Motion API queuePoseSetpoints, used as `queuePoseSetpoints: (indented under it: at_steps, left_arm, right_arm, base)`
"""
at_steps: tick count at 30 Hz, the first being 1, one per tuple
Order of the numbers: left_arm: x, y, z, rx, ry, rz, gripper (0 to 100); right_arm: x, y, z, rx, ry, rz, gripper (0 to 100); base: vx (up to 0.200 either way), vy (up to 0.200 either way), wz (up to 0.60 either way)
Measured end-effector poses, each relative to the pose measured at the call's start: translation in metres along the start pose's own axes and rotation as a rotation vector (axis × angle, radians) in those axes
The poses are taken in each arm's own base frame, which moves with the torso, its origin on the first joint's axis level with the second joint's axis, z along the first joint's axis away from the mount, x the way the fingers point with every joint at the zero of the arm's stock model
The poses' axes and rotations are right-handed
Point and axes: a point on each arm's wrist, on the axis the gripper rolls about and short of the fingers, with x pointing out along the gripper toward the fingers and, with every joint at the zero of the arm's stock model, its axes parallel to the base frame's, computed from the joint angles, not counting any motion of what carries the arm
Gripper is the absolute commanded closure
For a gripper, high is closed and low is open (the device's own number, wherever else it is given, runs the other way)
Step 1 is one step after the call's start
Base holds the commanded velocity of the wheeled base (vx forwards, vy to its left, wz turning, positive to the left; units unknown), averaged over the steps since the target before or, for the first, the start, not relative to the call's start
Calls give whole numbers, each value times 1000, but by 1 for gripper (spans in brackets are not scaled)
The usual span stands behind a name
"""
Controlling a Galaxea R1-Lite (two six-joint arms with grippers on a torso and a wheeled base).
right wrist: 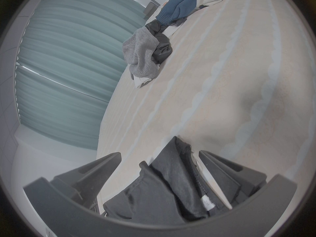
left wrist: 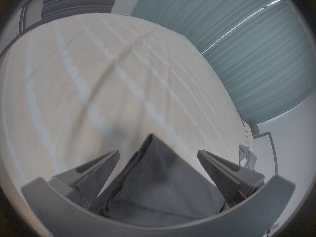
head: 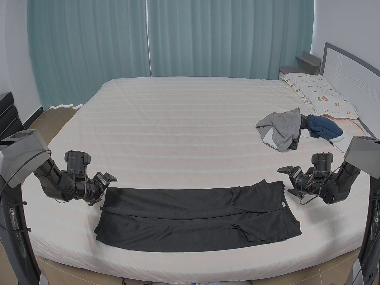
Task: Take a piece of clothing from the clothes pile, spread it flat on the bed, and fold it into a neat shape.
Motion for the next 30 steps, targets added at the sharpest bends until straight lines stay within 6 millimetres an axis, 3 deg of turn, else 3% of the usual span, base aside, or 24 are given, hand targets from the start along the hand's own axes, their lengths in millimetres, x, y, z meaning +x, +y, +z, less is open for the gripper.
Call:
queuePoseSetpoints:
  at_steps: [10, 11, 20, 30]
  left_arm:
    - [-24, 17, -27, 43, 68, 54, 0]
    - [-24, 16, -26, 45, 61, 46, 100]
    - [-25, 14, -28, 59, 16, 40, 100]
    - [-33, 25, -40, 232, 10, 129, 100]
  right_arm:
    - [-22, 6, -10, -2, 27, -6, 0]
    - [-24, 7, -10, -2, 27, -5, 0]
    - [-39, 16, -23, -19, 53, -1, 0]
    - [-49, 23, -42, -31, 126, -42, 0]
  base:
    - [0, 0, 0]
    - [0, 0, 0]
    - [0, 0, 0]
    - [0, 0, 0]
